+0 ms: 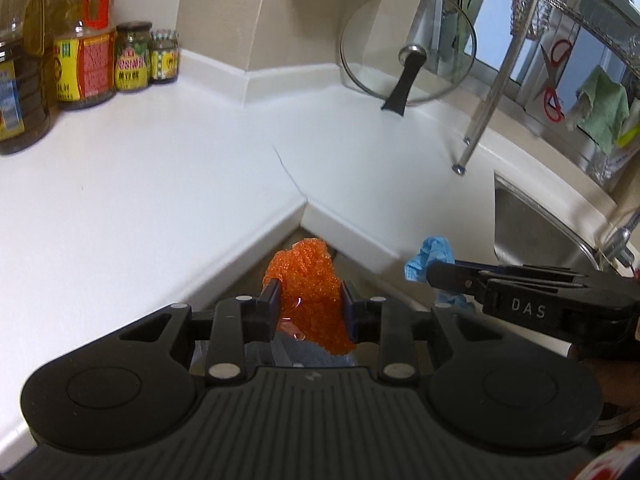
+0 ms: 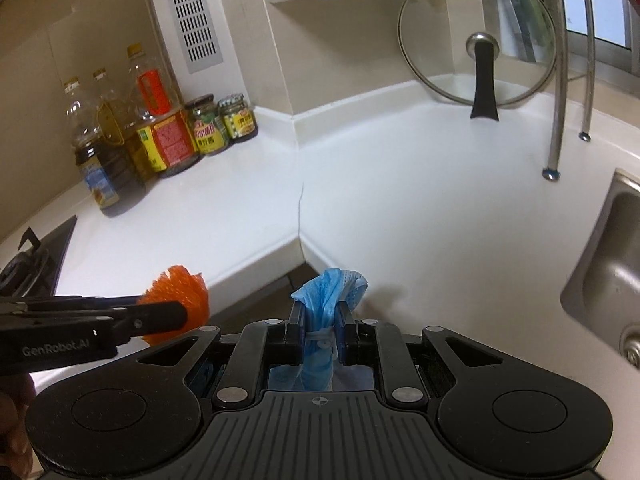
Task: Collect trash
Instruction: 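Carry the scrubber and mask down over the trash bin with both tools, then open the left tool to drop the orange scrubber into the bin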
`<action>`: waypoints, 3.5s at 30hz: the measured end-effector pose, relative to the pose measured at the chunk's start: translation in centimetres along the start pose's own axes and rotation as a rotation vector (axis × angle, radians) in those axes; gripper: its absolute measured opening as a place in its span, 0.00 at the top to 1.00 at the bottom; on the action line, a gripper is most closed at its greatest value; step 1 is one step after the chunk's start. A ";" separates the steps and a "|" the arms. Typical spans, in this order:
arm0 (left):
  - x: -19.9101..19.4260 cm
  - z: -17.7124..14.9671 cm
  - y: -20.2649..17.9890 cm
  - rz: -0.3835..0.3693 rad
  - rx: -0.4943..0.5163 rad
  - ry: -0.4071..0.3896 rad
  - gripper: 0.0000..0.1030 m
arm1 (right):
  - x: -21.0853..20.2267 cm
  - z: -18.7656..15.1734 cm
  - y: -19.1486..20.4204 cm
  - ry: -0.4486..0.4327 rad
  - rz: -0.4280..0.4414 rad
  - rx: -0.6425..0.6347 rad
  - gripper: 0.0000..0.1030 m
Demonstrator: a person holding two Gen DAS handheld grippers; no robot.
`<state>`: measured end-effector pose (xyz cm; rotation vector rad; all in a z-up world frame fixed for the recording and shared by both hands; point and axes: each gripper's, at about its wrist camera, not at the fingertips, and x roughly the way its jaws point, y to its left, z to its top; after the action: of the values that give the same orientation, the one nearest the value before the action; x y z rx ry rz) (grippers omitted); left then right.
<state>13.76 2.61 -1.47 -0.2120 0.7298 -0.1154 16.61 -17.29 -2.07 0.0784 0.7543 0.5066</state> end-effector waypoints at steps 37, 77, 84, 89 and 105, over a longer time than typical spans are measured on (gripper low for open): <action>6.3 -8.2 1.6 0.209 -0.244 0.215 0.73 | 7.8 -6.7 -1.6 0.258 0.180 -0.273 0.85; 15.0 -12.4 4.7 0.225 -0.308 0.342 0.73 | 16.5 -11.4 -3.2 0.376 0.131 -0.284 0.85; 15.1 -12.4 4.9 0.222 -0.312 0.341 0.73 | 16.9 -11.3 -3.3 0.380 0.129 -0.280 0.85; 15.2 -12.3 4.9 0.225 -0.310 0.337 0.73 | 17.1 -11.2 -3.3 0.383 0.123 -0.273 0.85; 15.6 -12.0 4.8 0.240 -0.315 0.321 0.55 | 17.1 -10.8 -3.9 0.381 0.120 -0.269 0.85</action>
<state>17.40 2.67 -21.37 -0.4100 1.0871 0.2005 21.52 -13.93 -21.82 -0.2312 1.0499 0.7456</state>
